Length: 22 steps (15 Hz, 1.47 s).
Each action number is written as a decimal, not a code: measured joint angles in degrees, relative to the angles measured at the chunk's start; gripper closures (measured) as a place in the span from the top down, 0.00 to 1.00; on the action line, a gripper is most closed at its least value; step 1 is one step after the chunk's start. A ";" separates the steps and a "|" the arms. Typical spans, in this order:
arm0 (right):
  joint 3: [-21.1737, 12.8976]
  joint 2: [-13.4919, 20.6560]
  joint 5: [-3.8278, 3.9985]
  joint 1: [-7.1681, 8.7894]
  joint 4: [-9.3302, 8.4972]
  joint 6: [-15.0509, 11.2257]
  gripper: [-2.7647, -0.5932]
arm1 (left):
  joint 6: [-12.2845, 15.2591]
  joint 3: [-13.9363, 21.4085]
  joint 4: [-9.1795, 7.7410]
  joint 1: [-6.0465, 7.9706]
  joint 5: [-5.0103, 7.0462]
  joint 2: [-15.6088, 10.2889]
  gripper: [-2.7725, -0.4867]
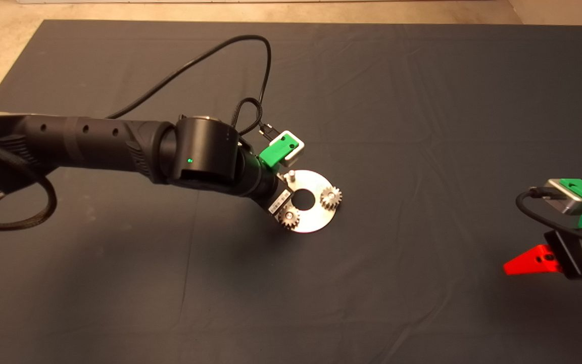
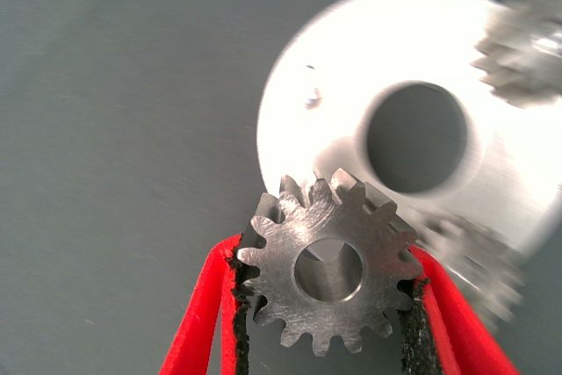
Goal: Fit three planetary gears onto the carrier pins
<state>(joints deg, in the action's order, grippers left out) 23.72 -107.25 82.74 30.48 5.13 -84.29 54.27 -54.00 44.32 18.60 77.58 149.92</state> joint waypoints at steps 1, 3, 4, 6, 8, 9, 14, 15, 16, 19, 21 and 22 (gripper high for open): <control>0.00 -0.02 -0.05 0.00 -0.03 -0.02 0.74 | -0.79 -1.66 0.06 0.00 0.23 0.57 0.14; 0.00 -0.02 -0.19 0.00 -0.03 0.00 0.74 | -2.62 -3.92 -0.19 0.00 0.37 1.54 0.14; -0.02 -0.02 -0.38 0.00 -0.03 0.00 0.74 | -3.34 -5.36 -0.90 0.00 0.37 2.17 0.14; -0.11 0.01 -0.51 0.01 -0.06 0.00 0.74 | -5.62 -8.21 -3.59 0.16 0.43 3.66 0.14; -0.11 0.00 -0.53 0.00 -0.07 0.00 0.74 | -6.23 -9.09 -5.84 1.54 0.45 5.11 0.14; -0.11 0.00 -0.62 0.00 -0.07 0.02 0.74 | -6.42 -9.47 -6.75 2.68 0.34 5.51 0.14; -0.22 0.11 -0.68 0.00 -0.20 0.17 0.74 | -6.79 -11.40 -8.99 4.77 0.85 5.86 0.14; -0.22 0.12 -0.68 0.00 -0.25 0.19 0.74 | -6.79 -11.50 -9.40 4.77 0.84 6.08 0.14; -0.22 0.12 -0.71 0.00 -0.28 0.20 0.74 | -6.81 -11.51 -9.69 4.79 0.83 6.33 0.14; -0.27 0.15 -0.66 0.00 -0.34 0.21 0.74 | -6.81 -11.54 -13.48 4.77 0.20 6.62 0.14; -0.27 0.15 -0.71 0.00 -0.36 0.22 0.74 | -6.81 -12.17 -13.97 4.77 -0.74 6.86 0.14; -0.33 0.26 -0.73 0.02 -0.36 0.22 0.74 | -6.81 -12.72 -13.89 4.77 -0.81 7.08 0.14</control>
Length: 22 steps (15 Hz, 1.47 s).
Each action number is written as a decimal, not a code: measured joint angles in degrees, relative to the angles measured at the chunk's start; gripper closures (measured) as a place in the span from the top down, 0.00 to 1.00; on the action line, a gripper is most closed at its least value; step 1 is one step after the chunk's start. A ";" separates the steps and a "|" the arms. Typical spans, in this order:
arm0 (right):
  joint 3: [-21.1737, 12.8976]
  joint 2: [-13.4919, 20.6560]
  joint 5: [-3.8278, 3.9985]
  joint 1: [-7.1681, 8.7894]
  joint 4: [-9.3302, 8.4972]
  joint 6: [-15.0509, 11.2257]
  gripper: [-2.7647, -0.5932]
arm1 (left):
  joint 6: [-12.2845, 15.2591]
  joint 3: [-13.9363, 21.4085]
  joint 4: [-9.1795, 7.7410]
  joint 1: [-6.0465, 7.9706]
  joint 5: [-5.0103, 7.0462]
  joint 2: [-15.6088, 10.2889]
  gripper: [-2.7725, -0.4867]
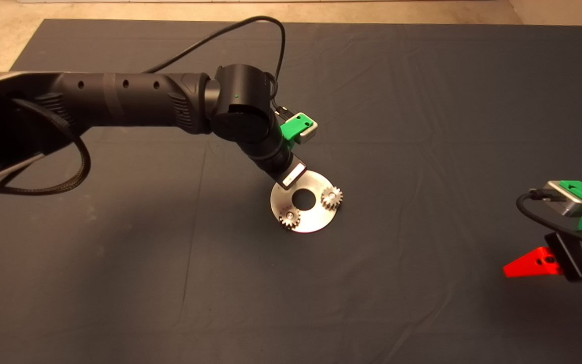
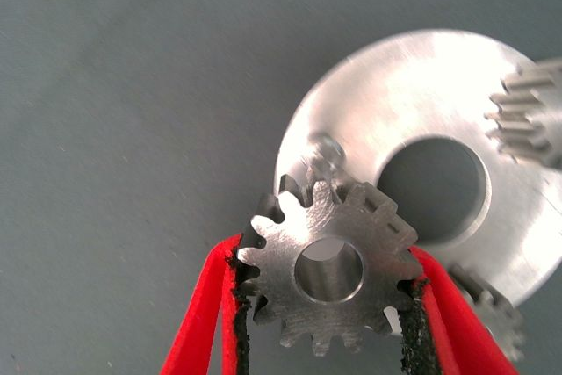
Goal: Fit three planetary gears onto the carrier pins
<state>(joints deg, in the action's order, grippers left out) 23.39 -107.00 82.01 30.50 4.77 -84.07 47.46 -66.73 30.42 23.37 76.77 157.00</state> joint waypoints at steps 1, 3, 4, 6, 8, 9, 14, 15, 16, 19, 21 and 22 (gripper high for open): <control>0.00 0.22 0.05 -0.02 -0.06 0.00 0.74 | 0.00 -0.51 -0.03 -0.02 -0.40 0.39 0.14; 0.00 0.39 0.07 -0.02 -0.11 0.02 0.74 | 0.00 -1.08 -0.08 0.00 -1.00 0.83 0.14; 0.00 0.50 0.07 -0.02 -0.11 0.02 0.74 | 0.00 -1.84 -0.21 -0.02 -1.52 1.05 0.14; 0.00 0.60 0.07 -0.02 -0.13 0.02 0.74 | 0.00 -2.87 -0.14 -0.02 -1.83 1.44 0.14; 0.00 0.63 0.05 -0.02 -0.13 0.02 0.74 | 0.00 -3.15 -0.20 -0.06 -2.62 2.00 0.14; 0.00 0.65 0.00 -0.02 -0.15 0.04 0.74 | 0.00 -3.59 -0.14 -0.30 -3.26 2.26 0.14; 0.00 0.66 0.05 -0.02 -0.30 0.06 0.74 | 0.00 -4.38 -0.19 -1.40 -3.31 1.88 0.14; 0.00 0.68 0.07 -0.02 -0.30 0.17 0.74 | -0.02 -4.74 -0.10 -1.63 -3.32 1.88 0.14; 0.00 0.66 0.05 -0.02 -0.30 0.20 0.74 | -0.05 -5.04 -0.19 -1.77 -3.35 1.93 0.14; 0.00 0.66 0.04 -0.02 -0.31 0.20 0.74 | -2.36 -6.50 -0.19 -1.98 -3.72 2.04 0.14; 0.00 0.66 0.04 0.00 -0.31 0.20 0.74 | -2.36 -6.95 -0.13 -2.12 -4.22 2.04 0.14; 0.00 0.66 0.05 -0.02 -0.33 0.20 0.74 | -2.36 -6.95 -0.14 -2.19 -4.46 2.06 0.14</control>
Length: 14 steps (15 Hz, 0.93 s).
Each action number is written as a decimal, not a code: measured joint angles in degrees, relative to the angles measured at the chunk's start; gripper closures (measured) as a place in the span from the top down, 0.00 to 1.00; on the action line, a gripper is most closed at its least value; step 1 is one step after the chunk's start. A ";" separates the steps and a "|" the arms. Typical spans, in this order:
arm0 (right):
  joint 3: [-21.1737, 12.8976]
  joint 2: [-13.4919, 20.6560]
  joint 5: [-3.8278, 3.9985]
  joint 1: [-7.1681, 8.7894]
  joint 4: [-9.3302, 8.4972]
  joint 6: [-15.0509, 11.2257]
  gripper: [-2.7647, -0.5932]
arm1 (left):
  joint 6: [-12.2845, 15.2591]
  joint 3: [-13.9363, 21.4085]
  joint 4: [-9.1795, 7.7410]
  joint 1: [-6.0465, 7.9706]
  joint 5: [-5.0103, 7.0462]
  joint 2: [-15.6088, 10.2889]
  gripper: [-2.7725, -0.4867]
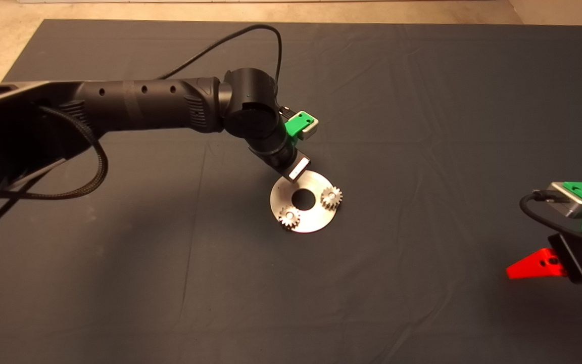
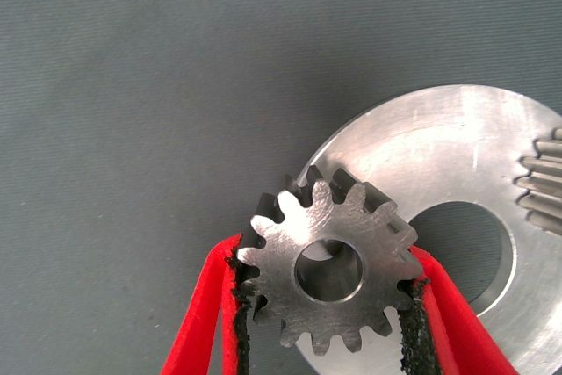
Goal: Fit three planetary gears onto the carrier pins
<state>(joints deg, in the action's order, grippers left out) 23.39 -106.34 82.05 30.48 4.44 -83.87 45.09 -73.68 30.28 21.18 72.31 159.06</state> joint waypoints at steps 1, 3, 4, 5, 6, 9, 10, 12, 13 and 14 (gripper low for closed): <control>0.00 0.00 -0.02 0.01 0.00 0.00 0.74 | 0.00 0.00 0.01 -0.04 -0.25 0.00 0.14; 0.00 0.00 0.00 0.00 0.00 0.00 0.74 | 0.00 0.00 -0.02 -0.07 -0.33 0.21 0.14; 0.00 0.00 0.00 0.02 0.00 0.00 0.74 | 0.00 0.01 -0.07 -0.07 -0.24 0.43 0.14; 0.00 0.00 -0.03 0.02 0.00 0.02 0.74 | 0.00 0.01 -0.05 -0.07 -0.14 0.56 0.14; 0.00 0.00 -0.02 0.01 0.00 0.02 0.74 | 0.00 0.04 -0.06 -0.07 -0.10 0.67 0.13; 0.00 0.02 -0.01 0.00 0.00 0.02 0.74 | 0.00 0.06 -0.07 -0.08 -0.54 0.80 0.13; 0.00 0.00 0.00 0.00 0.00 0.02 0.74 | 0.00 0.06 -0.07 -0.08 -0.53 0.78 0.13; 0.00 0.00 -0.01 0.01 0.00 0.02 0.74 | 0.00 0.06 -0.07 -0.08 -0.53 0.76 0.13; 0.00 0.01 0.00 0.00 0.00 0.02 0.74 | 0.00 0.06 -0.07 -0.08 -0.54 0.74 0.13; 0.00 0.02 0.00 0.00 0.00 0.02 0.74 | 0.00 0.06 -0.05 -0.11 -0.54 0.74 0.13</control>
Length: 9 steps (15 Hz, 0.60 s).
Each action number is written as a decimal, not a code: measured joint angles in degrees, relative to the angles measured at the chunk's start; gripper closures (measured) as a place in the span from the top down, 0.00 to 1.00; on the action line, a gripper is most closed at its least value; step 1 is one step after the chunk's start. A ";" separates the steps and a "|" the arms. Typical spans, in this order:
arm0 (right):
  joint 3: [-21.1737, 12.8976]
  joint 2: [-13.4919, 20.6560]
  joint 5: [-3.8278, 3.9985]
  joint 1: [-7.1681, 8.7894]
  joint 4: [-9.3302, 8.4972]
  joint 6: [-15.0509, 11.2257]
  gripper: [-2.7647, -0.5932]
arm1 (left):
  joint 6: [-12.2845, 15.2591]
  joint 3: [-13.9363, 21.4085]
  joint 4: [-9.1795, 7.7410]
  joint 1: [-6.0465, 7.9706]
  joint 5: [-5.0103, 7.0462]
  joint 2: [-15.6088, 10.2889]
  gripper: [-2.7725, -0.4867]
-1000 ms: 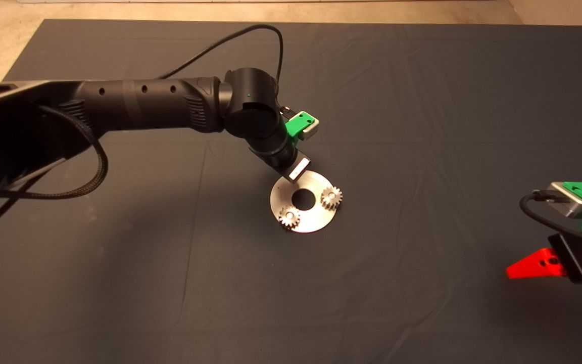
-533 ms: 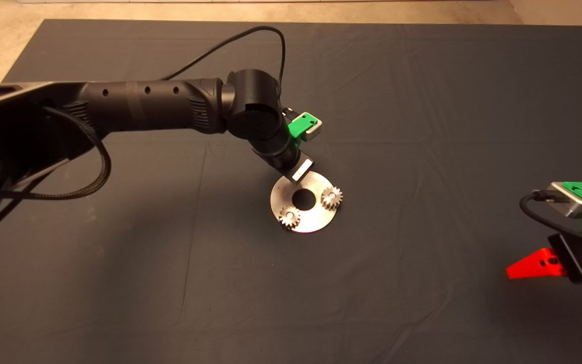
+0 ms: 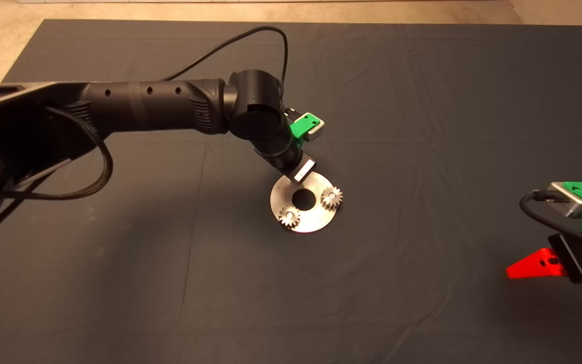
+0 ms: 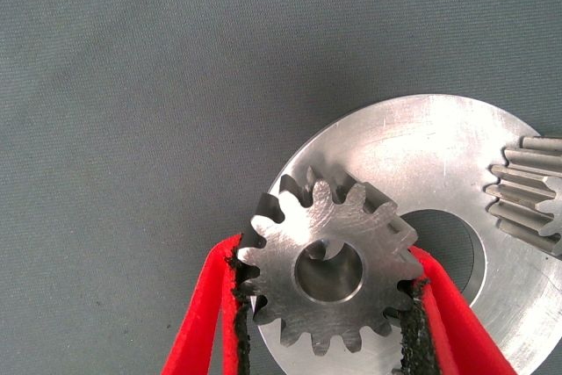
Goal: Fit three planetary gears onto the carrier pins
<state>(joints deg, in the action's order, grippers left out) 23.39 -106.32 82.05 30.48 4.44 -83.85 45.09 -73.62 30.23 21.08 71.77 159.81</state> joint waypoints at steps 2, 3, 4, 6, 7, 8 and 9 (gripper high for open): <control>0.00 -0.02 0.00 0.00 0.00 0.00 0.74 | 0.00 0.05 0.06 -0.11 -0.10 -0.02 0.13; 0.00 0.01 -0.02 0.00 0.00 0.00 0.74 | 0.00 0.13 0.11 -0.13 -0.18 -0.11 0.13; 0.00 0.01 0.00 0.00 0.00 0.00 0.74 | 0.00 0.13 0.11 -0.14 -0.27 -0.13 0.13; 0.00 -0.02 -0.02 0.01 0.00 0.00 0.74 | 0.00 0.24 0.16 -0.16 -0.27 -0.18 0.13; 0.00 -0.02 0.00 0.02 0.00 0.02 0.74 | 0.00 0.24 0.16 -0.16 -0.27 -0.21 0.13; 0.00 0.01 0.00 0.01 0.00 0.22 0.74 | 0.00 0.27 0.14 -0.18 -0.41 -0.32 0.13; 0.00 -0.02 0.00 0.02 0.00 0.22 0.74 | 0.00 0.30 0.16 -0.18 -0.44 -0.35 0.13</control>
<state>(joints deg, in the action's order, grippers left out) 23.39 -106.34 82.05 30.50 4.44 -83.63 45.09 -73.31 30.39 20.89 71.33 159.45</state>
